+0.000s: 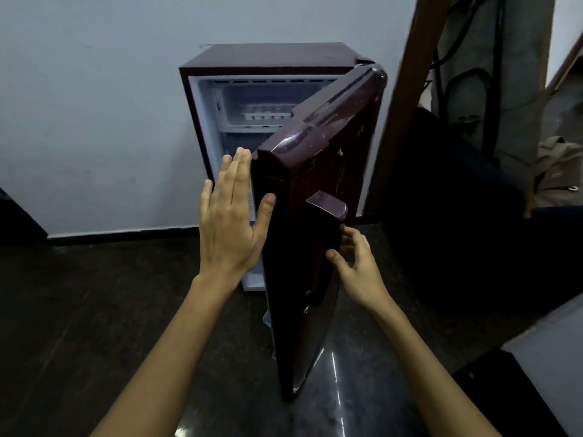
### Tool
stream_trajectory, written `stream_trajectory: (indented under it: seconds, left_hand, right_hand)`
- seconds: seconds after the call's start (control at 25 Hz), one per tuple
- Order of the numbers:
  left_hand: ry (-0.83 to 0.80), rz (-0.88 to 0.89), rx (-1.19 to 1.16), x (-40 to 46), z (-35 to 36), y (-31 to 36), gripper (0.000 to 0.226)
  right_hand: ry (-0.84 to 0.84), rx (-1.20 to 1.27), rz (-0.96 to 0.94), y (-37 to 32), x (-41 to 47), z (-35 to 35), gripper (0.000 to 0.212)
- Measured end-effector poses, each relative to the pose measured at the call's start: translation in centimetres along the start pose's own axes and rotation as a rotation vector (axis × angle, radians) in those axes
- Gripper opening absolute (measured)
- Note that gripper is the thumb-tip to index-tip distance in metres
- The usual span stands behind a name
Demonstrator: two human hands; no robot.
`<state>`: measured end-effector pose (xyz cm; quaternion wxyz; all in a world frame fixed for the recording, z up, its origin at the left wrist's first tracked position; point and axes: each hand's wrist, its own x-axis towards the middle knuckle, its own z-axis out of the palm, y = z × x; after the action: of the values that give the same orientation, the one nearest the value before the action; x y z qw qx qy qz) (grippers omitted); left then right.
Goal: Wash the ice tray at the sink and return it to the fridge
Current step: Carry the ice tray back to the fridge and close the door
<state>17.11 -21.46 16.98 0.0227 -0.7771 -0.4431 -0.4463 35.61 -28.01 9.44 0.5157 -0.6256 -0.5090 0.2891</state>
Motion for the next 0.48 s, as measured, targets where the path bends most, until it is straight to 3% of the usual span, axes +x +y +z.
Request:
stream_trajectory:
  seconds: [0.48]
  left_hand:
    - [-0.126, -0.074, 0.095, 3.5, 1.0, -15.5, 0.057]
  right_hand:
    - [-0.175, -0.057, -0.013, -4.0, 8.8, 13.8, 0.04]
